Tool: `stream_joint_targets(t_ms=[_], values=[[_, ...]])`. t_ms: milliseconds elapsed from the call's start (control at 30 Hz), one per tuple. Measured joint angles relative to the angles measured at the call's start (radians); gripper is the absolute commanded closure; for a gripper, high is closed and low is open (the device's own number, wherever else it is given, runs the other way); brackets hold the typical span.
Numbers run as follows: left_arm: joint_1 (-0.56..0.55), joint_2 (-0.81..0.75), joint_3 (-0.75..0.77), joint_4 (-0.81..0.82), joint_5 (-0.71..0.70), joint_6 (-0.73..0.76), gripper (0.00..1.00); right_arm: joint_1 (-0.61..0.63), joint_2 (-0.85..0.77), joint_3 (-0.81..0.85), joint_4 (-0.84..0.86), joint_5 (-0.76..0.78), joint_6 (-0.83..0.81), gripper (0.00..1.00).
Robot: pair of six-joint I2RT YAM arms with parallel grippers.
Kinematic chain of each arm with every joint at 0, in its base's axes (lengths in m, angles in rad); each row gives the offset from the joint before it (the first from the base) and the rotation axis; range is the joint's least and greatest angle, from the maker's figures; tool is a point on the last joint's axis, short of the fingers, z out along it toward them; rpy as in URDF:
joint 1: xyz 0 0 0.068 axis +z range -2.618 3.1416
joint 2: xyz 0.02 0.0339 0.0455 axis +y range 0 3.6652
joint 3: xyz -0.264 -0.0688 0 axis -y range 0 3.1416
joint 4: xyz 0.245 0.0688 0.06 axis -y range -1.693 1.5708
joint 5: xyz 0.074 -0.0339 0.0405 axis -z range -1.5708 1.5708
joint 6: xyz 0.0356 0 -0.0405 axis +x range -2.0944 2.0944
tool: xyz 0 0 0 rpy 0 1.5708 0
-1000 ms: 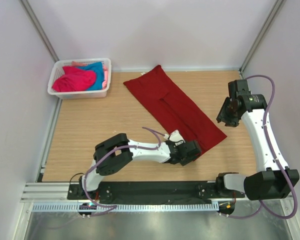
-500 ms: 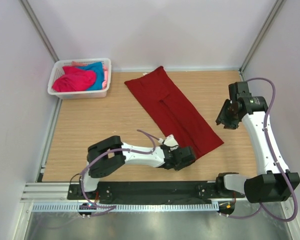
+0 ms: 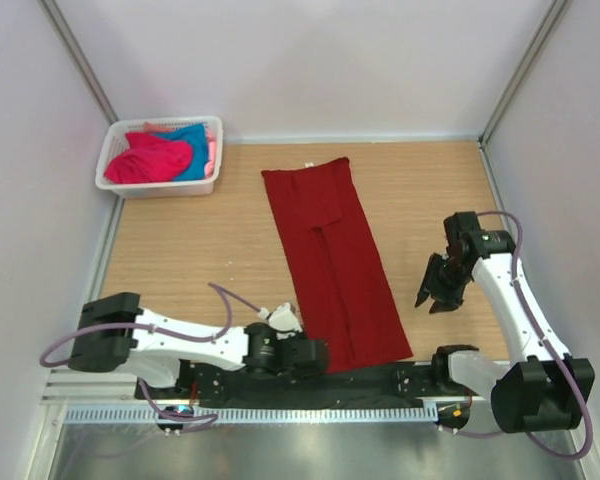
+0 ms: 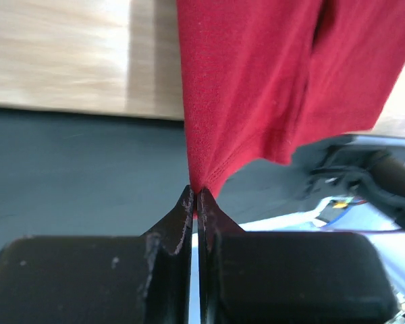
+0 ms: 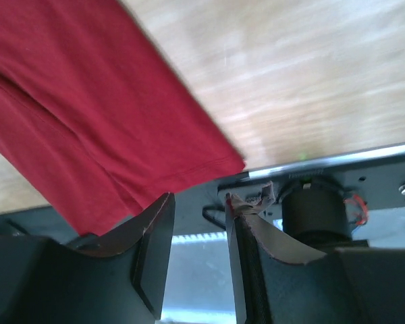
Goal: Fold and stack the t-shirts
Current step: Fold the tshirt
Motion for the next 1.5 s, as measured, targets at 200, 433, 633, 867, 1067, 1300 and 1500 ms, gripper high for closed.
stream_joint_targets(t_ms=[200, 433, 633, 867, 1067, 1300, 1500], values=[[-0.028, -0.205, -0.183, -0.04, 0.002, -0.035, 1.0, 0.035, -0.016, -0.119, -0.047, -0.047, 0.043, 0.57], [-0.028, -0.381, -0.274, -0.053, -0.005, -0.037, 1.0, 0.159, -0.075, -0.157, -0.062, -0.043, 0.157, 0.57], [-0.028, -0.488, -0.347, -0.058, -0.007, -0.037, 1.0, 0.34, -0.076, -0.252, -0.034, -0.042, 0.286, 0.52], [-0.028, -0.555, -0.375, -0.071, -0.017, -0.032, 1.0, 0.539, -0.171, -0.338, 0.051, -0.056, 0.472, 0.5], [-0.028, -0.555, -0.375, -0.083, -0.016, -0.008, 1.0, 0.719, -0.206, -0.395, 0.158, -0.056, 0.631, 0.5], [-0.028, -0.549, -0.375, -0.087, -0.014, 0.0, 1.0, 0.881, -0.106, -0.421, 0.222, -0.022, 0.733, 0.5], [-0.028, -0.53, -0.375, -0.087, -0.006, 0.012, 1.0, 0.924, -0.109, -0.491, 0.301, -0.007, 0.805, 0.53]])
